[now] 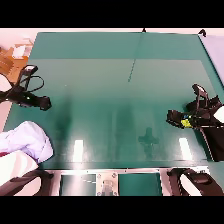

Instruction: Fold the shirts.

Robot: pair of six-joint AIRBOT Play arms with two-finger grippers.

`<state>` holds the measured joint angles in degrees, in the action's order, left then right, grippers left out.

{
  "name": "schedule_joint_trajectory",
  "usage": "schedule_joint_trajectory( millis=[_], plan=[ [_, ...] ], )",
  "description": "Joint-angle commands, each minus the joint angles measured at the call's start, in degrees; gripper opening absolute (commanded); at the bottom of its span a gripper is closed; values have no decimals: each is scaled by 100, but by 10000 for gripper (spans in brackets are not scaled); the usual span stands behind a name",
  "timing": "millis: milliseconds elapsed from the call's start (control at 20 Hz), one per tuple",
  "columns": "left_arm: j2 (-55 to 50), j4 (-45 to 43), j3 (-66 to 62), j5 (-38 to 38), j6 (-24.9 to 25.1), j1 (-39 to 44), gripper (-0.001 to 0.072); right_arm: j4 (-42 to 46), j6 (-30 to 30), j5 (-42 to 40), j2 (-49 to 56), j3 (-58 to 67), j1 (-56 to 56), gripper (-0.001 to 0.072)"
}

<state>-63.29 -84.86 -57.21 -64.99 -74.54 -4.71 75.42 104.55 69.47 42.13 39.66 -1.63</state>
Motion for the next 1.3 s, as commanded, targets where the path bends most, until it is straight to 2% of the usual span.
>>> schedule_joint_trajectory(
  millis=[0, 150, 550, 650, 800, 900, 1000, 1150, 1200, 1250],
  plan=[
    [-42, -1318, 2, 756, -402, -4, 674, 0, 0, 0, -4, -2, 4, 17],
    [-304, -1847, 2, 938, -608, -4, 675, 7, 0, -17, -4, -2, 4, 17],
    [-1486, -1847, 0, 1182, -804, -4, 674, 15, 0, -155, -4, -2, 4, 18],
    [-1488, -1875, -24, 435, -876, -4, 674, 15, 0, -155, -4, -2, 4, 17],
    [-1486, -2017, -293, -1458, -1639, -4, 674, 17, 0, -199, -4, -2, 4, 17],
    [-1486, -2046, -271, -2304, -1950, -4, 673, 15, 0, -302, -4, -2, 4, 18],
    [-1486, -2306, -28, -2887, -2151, -4, 674, 13, 0, -304, -4, -2, 4, 17],
    [-1488, -2715, 549, -3067, -2315, -4, 671, 11, 0, -302, -4, -2, 4, 18],
    [-1488, -2894, 723, -2933, -2315, -4, 593, 4, 0, -304, -4, -2, 4, 17],
    [-1488, -3060, 809, -2809, -2288, -4, 244, 17, 0, -304, -4, -2, 4, 18]
  ],
)
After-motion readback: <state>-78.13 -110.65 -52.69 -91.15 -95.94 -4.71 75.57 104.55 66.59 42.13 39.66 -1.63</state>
